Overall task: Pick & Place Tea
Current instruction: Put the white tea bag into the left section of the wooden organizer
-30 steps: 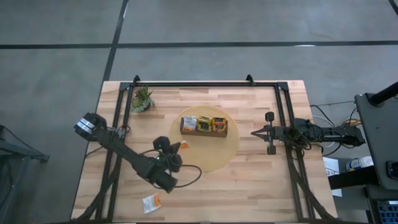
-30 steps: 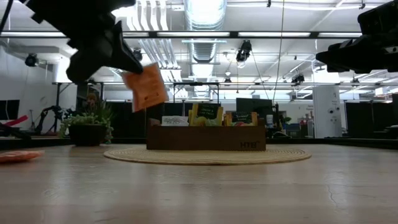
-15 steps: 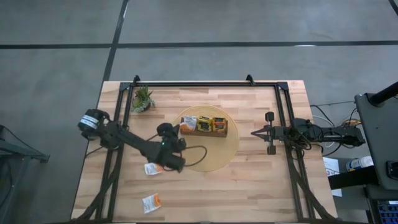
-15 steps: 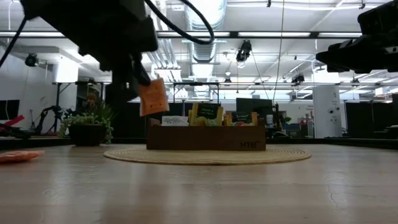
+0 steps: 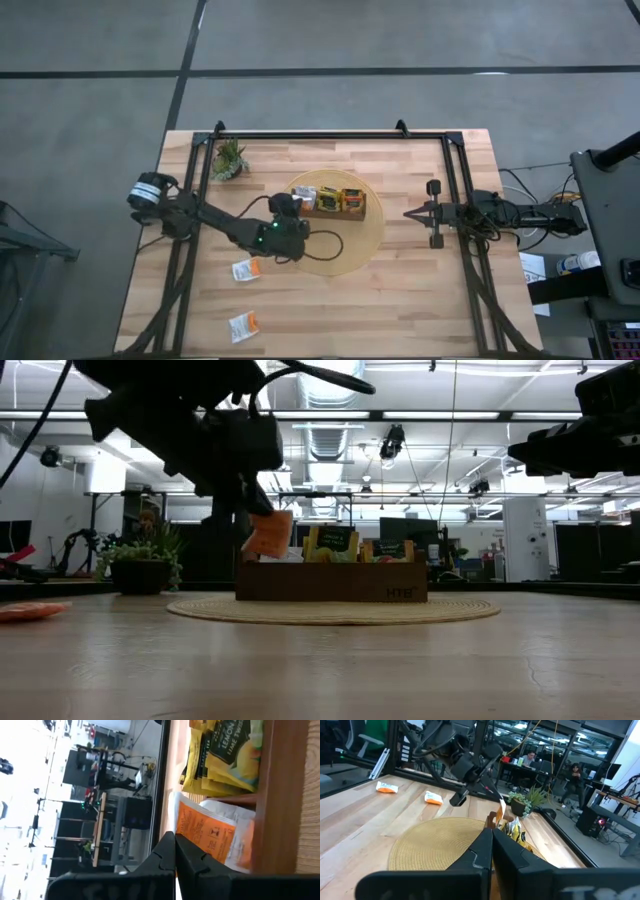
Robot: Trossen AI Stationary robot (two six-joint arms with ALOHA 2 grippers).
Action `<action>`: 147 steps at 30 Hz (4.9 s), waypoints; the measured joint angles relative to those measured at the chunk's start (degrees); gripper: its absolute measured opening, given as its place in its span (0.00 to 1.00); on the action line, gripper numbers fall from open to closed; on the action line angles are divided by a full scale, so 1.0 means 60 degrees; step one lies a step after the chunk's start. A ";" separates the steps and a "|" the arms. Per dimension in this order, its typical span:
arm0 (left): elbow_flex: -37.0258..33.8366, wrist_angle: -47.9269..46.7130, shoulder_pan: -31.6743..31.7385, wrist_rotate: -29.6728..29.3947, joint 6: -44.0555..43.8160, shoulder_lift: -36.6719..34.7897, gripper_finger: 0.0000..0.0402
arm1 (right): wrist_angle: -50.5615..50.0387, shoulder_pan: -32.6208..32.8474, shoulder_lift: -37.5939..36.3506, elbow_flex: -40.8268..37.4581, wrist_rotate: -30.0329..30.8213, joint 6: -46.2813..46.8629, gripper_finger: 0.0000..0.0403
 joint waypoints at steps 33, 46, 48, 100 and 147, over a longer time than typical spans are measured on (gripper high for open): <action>-0.0571 0.1075 0.0668 0.1038 0.1071 0.0000 0.00 | -0.0001 0.0002 -0.0001 0.0000 -0.0001 0.0000 0.02; -0.0602 0.1080 0.0759 0.0511 0.1230 0.0000 0.00 | -0.0002 0.0004 -0.0004 0.0000 -0.0003 0.0000 0.02; -0.0602 0.1079 0.0759 0.0861 0.1229 0.0000 0.00 | 0.0000 0.0001 -0.0004 0.0000 -0.0003 0.0000 0.02; -0.0424 -0.1156 0.0272 0.2897 -0.1076 -0.1534 0.43 | -0.0002 0.0004 -0.0004 0.0000 -0.0003 0.0000 0.02; -0.0096 -0.0165 0.2843 0.5998 -0.1302 0.0106 0.00 | 0.0000 0.0000 0.0007 -0.0002 -0.0004 0.0000 0.02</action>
